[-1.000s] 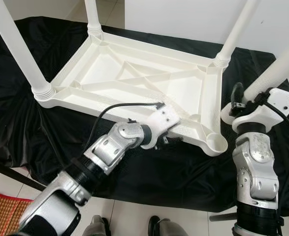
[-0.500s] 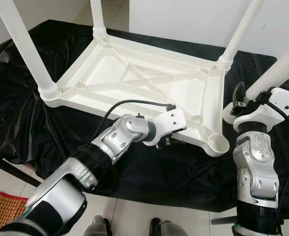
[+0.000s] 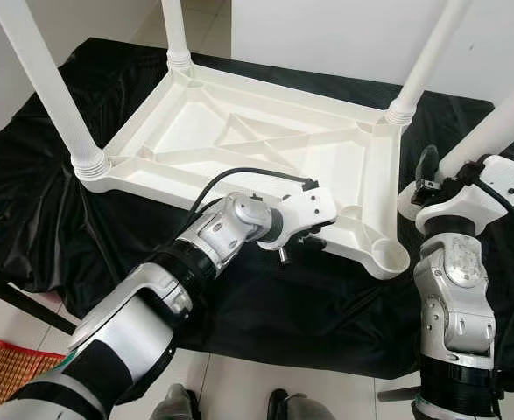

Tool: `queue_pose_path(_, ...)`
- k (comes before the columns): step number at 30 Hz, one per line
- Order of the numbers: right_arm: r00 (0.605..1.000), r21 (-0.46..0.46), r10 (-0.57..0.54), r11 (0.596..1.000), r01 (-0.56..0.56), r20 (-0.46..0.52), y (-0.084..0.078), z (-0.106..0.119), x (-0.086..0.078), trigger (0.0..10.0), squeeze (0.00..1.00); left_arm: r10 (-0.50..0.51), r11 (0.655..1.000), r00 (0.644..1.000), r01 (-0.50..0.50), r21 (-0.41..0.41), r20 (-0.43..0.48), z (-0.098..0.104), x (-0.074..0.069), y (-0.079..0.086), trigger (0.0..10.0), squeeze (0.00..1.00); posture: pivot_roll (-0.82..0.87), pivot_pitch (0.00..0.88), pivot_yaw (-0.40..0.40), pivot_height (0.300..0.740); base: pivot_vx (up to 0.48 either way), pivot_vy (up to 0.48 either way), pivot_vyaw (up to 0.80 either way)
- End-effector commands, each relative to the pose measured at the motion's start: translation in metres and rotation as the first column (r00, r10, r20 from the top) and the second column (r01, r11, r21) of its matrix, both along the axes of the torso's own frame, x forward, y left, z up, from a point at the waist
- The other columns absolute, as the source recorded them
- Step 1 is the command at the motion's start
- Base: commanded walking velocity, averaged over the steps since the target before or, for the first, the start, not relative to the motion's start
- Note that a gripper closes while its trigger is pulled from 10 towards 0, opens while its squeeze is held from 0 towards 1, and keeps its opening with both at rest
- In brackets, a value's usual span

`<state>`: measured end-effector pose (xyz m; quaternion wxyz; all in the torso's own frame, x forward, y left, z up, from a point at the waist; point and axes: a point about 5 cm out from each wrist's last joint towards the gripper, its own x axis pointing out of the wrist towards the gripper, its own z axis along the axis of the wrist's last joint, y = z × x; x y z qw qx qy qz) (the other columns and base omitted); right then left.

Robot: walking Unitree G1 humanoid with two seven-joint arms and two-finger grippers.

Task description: Building children table

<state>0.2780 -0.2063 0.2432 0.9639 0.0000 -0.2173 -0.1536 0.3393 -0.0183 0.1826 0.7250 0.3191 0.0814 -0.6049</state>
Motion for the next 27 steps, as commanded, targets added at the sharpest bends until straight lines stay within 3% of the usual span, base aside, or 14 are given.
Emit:
queue_pose_path(1, 1.0, 0.008, -0.012, 1.0, 0.012, 0.013, -0.001, 0.001, -0.002, 10.0, 0.0, 0.097, 0.994, 0.995, -0.097, 0.041, -0.004, -0.017, 0.006, 0.009, 10.0, 0.0, -0.01, 0.185, 0.003, 0.74, 0.0, 0.0, 0.0)
queue_pose_path(3, 1.0, 0.008, -0.012, 1.0, 0.012, 0.013, -0.001, 0.001, -0.003, 10.0, 0.0, 0.089, 0.995, 0.996, -0.089, 0.05, -0.003, -0.017, 0.005, 0.009, 10.0, 0.0, -0.01, 0.185, 0.002, 0.74, 0.0, 0.0, 0.0)
queue_pose_path(4, 1.0, 0.008, -0.012, 1.0, 0.012, 0.013, -0.001, 0.001, -0.003, 10.0, 0.0, 0.084, 0.994, 0.996, -0.085, 0.068, 0.008, -0.019, 0.006, 0.011, 0.3, 0.0, -0.01, 0.185, 0.002, 0.74, 0.0, 0.0, 0.0)
queue_pose_path(10, 1.0, 0.007, -0.013, 1.0, 0.013, 0.015, -0.001, 0.002, -0.002, 10.0, 0.0, 0.014, 0.981, 0.998, -0.025, 0.191, 0.059, -0.031, 0.007, 0.027, 0.0, 0.0, -0.01, 0.184, 0.001, 0.74, 0.0, 0.0, 0.0)
queue_pose_path(15, 1.0, 0.007, -0.013, 1.0, 0.013, 0.015, -0.001, 0.002, -0.002, 10.0, 0.0, -0.008, 0.977, 0.998, -0.005, 0.215, 0.056, -0.032, 0.008, 0.037, 0.0, 0.0, -0.01, 0.177, 0.003, 0.74, 0.0, 0.0, 0.0)
queue_pose_path(16, 1.0, 0.008, -0.013, 1.0, 0.013, 0.015, -0.001, 0.001, -0.002, 10.0, 0.0, -0.024, 0.975, 0.998, 0.012, 0.223, 0.051, -0.031, 0.008, 0.045, 0.5, 0.0, -0.01, 0.177, 0.003, 0.74, 0.0, 0.0, 0.0)
queue_pose_path(17, 1.0, 0.009, -0.014, 1.0, 0.014, 0.014, 0.0, 0.001, -0.002, 10.0, 0.0, -0.047, 0.971, 0.998, 0.036, 0.236, 0.043, -0.03, 0.007, 0.053, 0.0, 0.0, -0.01, 0.177, 0.003, 0.74, 0.0, 0.0, 0.0)
queue_pose_path(19, 1.0, 0.011, -0.013, 1.0, 0.013, 0.014, 0.0, 0.001, -0.002, 10.0, 0.0, -0.083, 0.964, 0.996, 0.069, 0.257, 0.044, -0.028, 0.006, 0.066, 0.0, 0.0, -0.01, 0.174, 0.002, 0.74, 0.0, 0.0, 0.0)
queue_pose_path(27, 1.0, 0.01, -0.003, 1.0, 0.003, 0.015, 0.002, 0.002, 0.0, 10.0, 0.0, -0.129, 0.95, 0.991, 0.113, 0.292, 0.038, -0.027, 0.004, 0.087, 0.0, 0.0, 0.0, 0.172, -0.005, 0.74, 0.0, 0.0, 0.0)
